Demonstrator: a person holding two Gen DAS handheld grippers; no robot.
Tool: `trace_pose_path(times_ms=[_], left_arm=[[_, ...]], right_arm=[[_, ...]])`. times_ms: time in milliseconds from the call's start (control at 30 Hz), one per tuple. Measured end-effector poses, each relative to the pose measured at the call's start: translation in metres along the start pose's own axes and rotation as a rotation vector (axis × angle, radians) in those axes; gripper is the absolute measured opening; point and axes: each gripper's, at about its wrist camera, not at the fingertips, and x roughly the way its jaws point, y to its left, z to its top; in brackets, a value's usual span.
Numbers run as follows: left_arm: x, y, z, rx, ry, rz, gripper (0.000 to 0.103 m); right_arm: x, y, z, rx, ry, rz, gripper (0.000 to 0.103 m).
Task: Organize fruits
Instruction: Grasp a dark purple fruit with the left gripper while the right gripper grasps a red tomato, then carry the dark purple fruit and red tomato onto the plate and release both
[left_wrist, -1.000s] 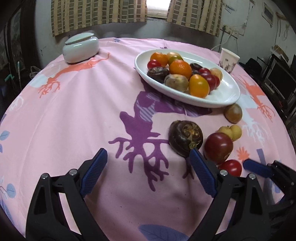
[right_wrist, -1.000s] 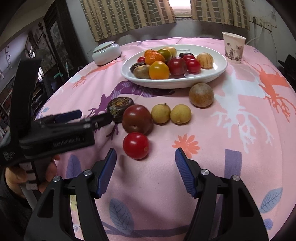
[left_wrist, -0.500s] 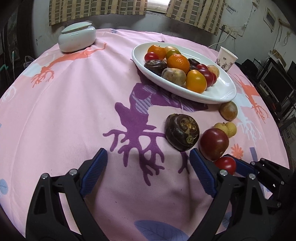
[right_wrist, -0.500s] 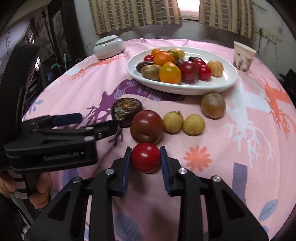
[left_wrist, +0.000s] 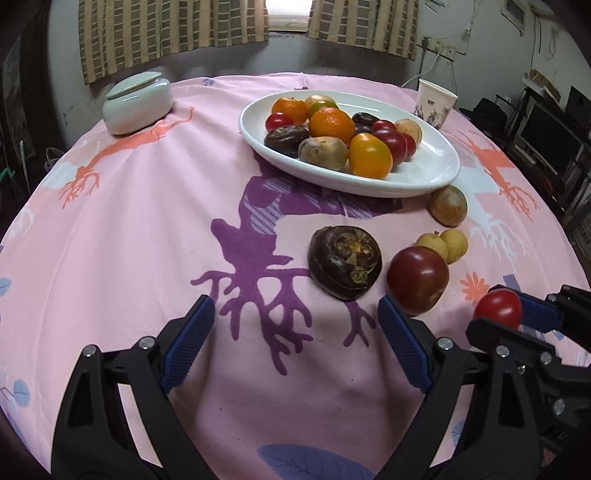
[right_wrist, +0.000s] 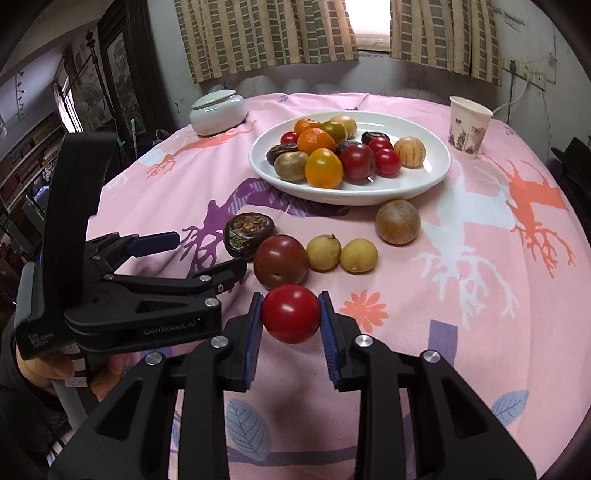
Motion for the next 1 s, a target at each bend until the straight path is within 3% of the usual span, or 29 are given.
trace_pose_path(times_ms=[67, 167, 300, 467, 500, 533, 767, 1000], left_arm=[[0.005, 0.001, 0.001, -0.002, 0.02, 0.004, 0.08], [0.005, -0.002, 0.003, 0.012, 0.017, 0.034, 0.077], [0.006, -0.024, 0.01, 0.131, 0.006, 0.103, 0.074], [0.019, -0.033, 0.027, 0.169, 0.029, 0.097, 0.07], [0.02, -0.032, 0.03, 0.16, 0.027, 0.076, 0.066], [0.022, -0.031, 0.031, 0.151, 0.036, 0.037, 0.047], [0.008, -0.017, 0.024, 0.06, 0.049, -0.039, 0.047], [-0.039, -0.004, 0.031, 0.03, -0.037, -0.058, 0.047]], right_arm=[[0.001, -0.004, 0.0, 0.02, 0.012, 0.004, 0.03], [0.002, -0.008, 0.0, 0.044, 0.023, 0.026, 0.03], [0.004, -0.009, -0.001, 0.054, 0.036, 0.044, 0.03], [0.002, -0.013, -0.001, 0.064, 0.03, 0.031, 0.03], [0.002, -0.014, -0.001, 0.069, 0.03, 0.036, 0.03], [0.002, -0.014, -0.001, 0.07, 0.03, 0.037, 0.03], [0.0, -0.016, 0.001, 0.071, 0.006, 0.025, 0.03], [-0.011, -0.02, 0.005, 0.08, -0.091, -0.015, 0.03]])
